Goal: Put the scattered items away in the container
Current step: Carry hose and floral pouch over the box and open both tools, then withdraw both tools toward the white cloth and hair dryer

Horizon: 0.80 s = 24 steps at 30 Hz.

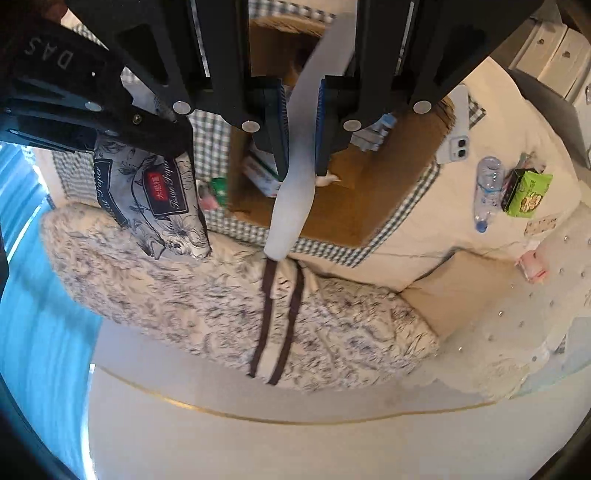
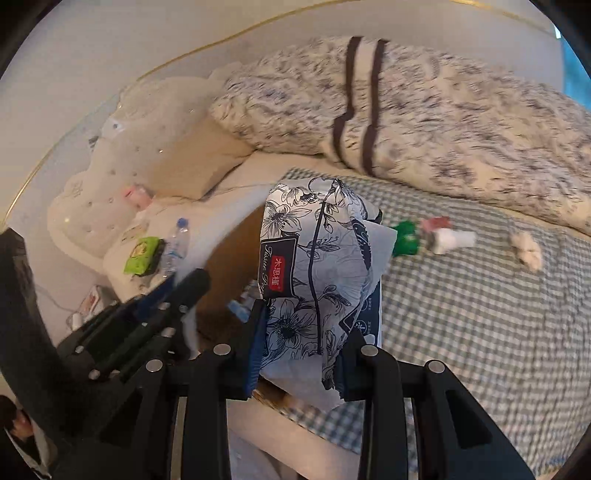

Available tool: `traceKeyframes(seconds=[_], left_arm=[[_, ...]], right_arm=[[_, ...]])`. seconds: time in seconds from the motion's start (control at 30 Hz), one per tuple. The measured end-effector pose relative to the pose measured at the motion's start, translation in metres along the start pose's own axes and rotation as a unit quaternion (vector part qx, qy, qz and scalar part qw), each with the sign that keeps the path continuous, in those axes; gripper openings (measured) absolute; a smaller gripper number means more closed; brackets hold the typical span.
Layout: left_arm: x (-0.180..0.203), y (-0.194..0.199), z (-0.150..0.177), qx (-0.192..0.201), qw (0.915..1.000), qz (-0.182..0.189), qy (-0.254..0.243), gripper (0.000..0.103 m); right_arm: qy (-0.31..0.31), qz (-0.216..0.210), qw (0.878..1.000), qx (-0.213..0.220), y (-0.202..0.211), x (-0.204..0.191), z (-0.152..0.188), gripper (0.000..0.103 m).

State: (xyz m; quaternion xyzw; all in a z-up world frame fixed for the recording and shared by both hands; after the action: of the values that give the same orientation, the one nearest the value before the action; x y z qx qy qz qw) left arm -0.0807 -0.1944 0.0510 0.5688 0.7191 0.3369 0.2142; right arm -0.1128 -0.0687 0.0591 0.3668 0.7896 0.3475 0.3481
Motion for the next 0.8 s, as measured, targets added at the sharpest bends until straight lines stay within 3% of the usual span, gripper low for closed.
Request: traceKeyframes(seconds=[0.3,0.4,0.47,0.5,0.53,0.8], left_arm=[[-0.043,-0.08,-0.006,-0.053,0.998,-0.01,0.035,0.015],[-0.049,-0.099,-0.003,-0.062,0.9968,-0.032,0.038,0.042],[-0.058,-0.11,0.0,-0.069,0.9953,-0.038,0.056,0.083],[-0.061,-0.111,0.0,-0.066,0.9951,-0.033,0.066,0.085],[-0.063,-0.112,0.0,-0.062,0.995,-0.03,0.072,0.085],[-0.043,-0.108,0.001,-0.067,0.996,-0.032,0.05,0.086]], right_arm=[[-0.019,-0.023,0.997,-0.067,-0.094,-0.005,-0.031,0.031],[-0.022,-0.018,0.997,-0.075,-0.114,0.001,-0.033,0.034],[-0.033,-0.013,0.997,-0.072,-0.119,0.01,-0.036,0.047],[-0.044,-0.024,0.996,-0.068,-0.119,0.016,-0.036,0.06],[-0.051,-0.031,0.996,-0.063,-0.116,0.02,-0.037,0.066],[-0.062,-0.034,0.997,-0.016,-0.08,0.036,-0.042,0.066]])
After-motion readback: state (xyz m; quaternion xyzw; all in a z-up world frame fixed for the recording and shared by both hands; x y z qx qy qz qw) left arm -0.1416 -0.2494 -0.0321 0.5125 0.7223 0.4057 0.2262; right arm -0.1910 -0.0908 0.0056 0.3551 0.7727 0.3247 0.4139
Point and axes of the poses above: each gripper's, at about its wrist camera, not at the fingertips, and y roughly against the way its jaws point, x to its right, z to its underside, the point moved 5 cm from there along -y, roughly the way its jaws point, and after that the axes turned 5 degrees about -x, right-handed, at the moved point
